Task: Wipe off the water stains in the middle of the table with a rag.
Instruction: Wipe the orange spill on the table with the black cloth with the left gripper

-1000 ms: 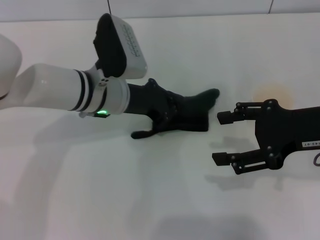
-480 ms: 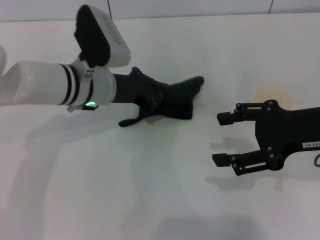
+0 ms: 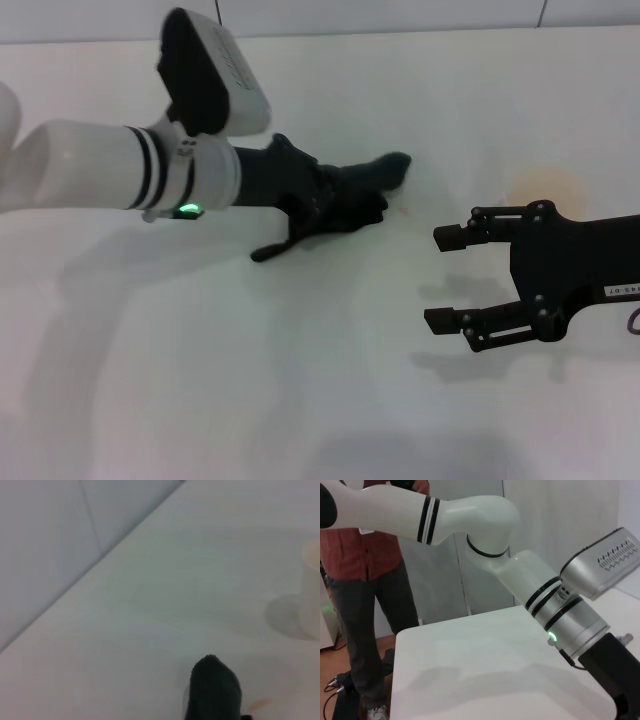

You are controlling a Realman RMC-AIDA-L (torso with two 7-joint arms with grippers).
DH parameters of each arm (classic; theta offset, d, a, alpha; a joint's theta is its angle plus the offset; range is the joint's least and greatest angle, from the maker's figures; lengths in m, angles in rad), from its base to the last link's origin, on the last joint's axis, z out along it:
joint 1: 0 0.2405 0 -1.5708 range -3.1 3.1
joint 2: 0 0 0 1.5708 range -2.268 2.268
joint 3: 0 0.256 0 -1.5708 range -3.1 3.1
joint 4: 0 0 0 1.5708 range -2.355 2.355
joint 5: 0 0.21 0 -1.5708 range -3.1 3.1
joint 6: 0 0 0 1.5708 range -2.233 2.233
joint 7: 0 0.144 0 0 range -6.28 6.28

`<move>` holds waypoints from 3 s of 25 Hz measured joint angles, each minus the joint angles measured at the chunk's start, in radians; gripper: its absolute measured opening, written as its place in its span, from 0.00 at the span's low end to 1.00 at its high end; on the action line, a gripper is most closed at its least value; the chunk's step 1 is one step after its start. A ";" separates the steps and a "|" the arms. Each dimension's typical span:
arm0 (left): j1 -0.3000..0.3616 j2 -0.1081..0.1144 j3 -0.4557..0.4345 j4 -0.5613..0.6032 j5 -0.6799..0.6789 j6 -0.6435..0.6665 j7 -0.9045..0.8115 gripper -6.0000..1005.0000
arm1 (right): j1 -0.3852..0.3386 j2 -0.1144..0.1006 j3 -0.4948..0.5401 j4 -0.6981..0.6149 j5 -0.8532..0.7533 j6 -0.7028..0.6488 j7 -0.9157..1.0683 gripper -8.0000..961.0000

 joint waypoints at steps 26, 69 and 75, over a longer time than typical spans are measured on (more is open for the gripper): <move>-0.015 -0.005 0.223 0.002 -0.129 0.155 0.040 0.17 | -0.001 0.000 -0.003 0.001 0.010 0.001 0.000 0.86; -0.070 -0.006 0.066 -0.021 -0.071 -0.019 0.064 0.18 | -0.011 0.000 0.008 -0.027 0.012 -0.001 0.005 0.86; -0.076 -0.010 0.157 -0.058 -0.156 -0.024 0.095 0.19 | -0.012 0.000 0.008 -0.033 0.012 -0.002 0.010 0.86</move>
